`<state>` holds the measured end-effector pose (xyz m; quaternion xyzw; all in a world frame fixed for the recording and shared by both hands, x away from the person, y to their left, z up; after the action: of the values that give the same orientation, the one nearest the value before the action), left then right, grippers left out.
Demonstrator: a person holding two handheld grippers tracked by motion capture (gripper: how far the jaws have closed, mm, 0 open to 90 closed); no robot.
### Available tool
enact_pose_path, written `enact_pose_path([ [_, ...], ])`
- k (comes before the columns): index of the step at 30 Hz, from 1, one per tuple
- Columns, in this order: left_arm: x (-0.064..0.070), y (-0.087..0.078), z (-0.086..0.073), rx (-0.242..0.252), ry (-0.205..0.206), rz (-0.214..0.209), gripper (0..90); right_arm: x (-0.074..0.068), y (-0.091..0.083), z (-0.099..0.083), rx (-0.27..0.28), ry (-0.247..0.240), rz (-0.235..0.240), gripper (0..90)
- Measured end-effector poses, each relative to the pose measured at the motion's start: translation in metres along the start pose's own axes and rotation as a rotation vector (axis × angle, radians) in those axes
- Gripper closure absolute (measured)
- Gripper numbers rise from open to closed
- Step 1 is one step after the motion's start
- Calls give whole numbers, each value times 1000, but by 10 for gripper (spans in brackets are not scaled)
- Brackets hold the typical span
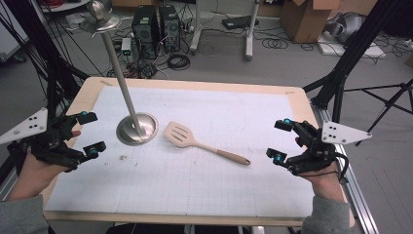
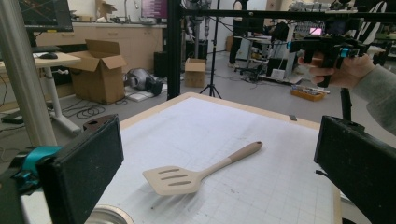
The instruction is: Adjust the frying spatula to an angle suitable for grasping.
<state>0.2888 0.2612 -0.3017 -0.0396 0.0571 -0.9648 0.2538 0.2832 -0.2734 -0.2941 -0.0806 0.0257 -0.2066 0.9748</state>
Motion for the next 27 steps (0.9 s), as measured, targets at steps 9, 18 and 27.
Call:
enact_pose_path([
  [9, -2, 2, -3, -15, -7, 4, 18, 5, 1, -2, 4, 40, -20, 119],
  [18, -4, 3, -7, -28, -14, 0, 18, 9, 19, -9, -43, 47, -34, 146],
  [27, -6, 1, -12, -41, -24, 6, 18, 15, 33, -22, -81, 65, -30, 281],
])
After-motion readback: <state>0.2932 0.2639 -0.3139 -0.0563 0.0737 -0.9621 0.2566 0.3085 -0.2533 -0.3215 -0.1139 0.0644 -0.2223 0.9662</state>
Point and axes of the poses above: each handheld gripper's, and its own axes: y roughly forward along the jaws, z roughly out of its top, x roughly to its right, the point moved 4 cm from there along y, roughly forward along the jaws, and after that the axes turned 5 degrees about -x, right-handed, at the moved point
